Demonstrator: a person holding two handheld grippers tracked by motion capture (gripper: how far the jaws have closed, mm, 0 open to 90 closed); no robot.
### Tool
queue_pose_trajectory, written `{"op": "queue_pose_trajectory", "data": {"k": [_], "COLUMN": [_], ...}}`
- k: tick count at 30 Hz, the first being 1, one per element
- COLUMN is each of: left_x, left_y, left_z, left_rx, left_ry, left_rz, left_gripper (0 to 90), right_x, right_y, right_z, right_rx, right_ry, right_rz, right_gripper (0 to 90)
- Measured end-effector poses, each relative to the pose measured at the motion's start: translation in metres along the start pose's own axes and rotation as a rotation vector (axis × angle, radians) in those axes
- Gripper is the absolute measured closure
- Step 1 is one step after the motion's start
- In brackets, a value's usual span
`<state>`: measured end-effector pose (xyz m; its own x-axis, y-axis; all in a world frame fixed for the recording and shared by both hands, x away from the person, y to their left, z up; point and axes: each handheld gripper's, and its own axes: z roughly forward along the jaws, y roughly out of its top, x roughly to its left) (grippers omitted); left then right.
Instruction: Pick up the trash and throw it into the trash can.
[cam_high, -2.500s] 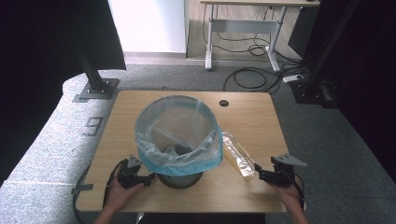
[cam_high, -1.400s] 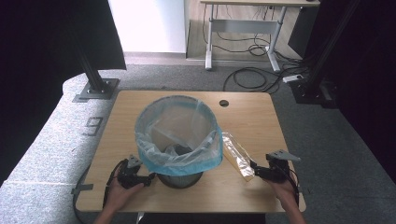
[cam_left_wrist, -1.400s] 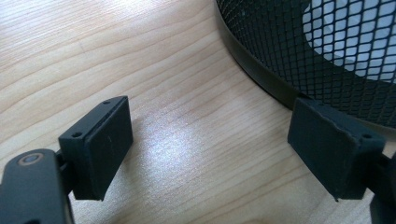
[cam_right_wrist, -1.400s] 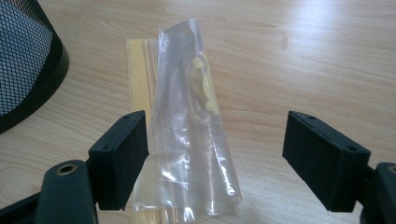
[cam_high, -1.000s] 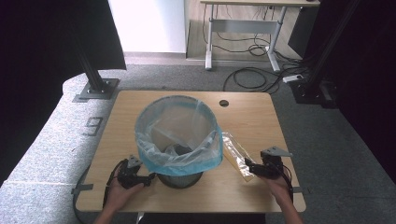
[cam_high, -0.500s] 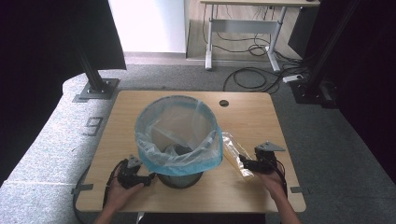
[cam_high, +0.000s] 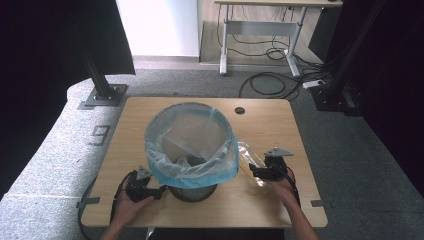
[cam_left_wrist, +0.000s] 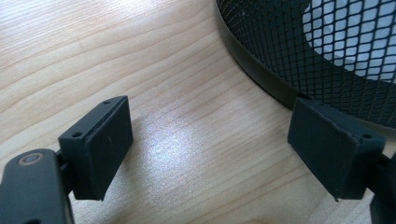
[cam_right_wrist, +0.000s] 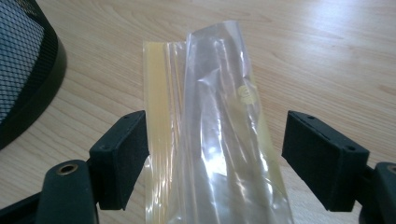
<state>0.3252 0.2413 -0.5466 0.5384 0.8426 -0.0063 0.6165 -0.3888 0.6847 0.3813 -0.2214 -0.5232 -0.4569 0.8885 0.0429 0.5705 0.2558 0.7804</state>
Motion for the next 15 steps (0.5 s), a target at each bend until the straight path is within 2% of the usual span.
{"op": "queue_pose_trajectory", "data": {"k": [7, 15], "left_x": [0.000, 0.000], "left_y": [0.000, 0.000], "left_z": [0.000, 0.000], "left_rx": [0.000, 0.000], "left_ry": [0.000, 0.000], "left_rz": [0.000, 0.000], "left_gripper": [13.6, 13.7], "right_x": [-0.001, -0.004], "right_y": [0.002, -0.007], "right_z": [0.012, 0.023], "right_rx": [0.025, 0.087], "right_ry": [0.004, -0.007], "right_rz": [0.008, -0.005], "right_gripper": [21.0, 19.6]}}
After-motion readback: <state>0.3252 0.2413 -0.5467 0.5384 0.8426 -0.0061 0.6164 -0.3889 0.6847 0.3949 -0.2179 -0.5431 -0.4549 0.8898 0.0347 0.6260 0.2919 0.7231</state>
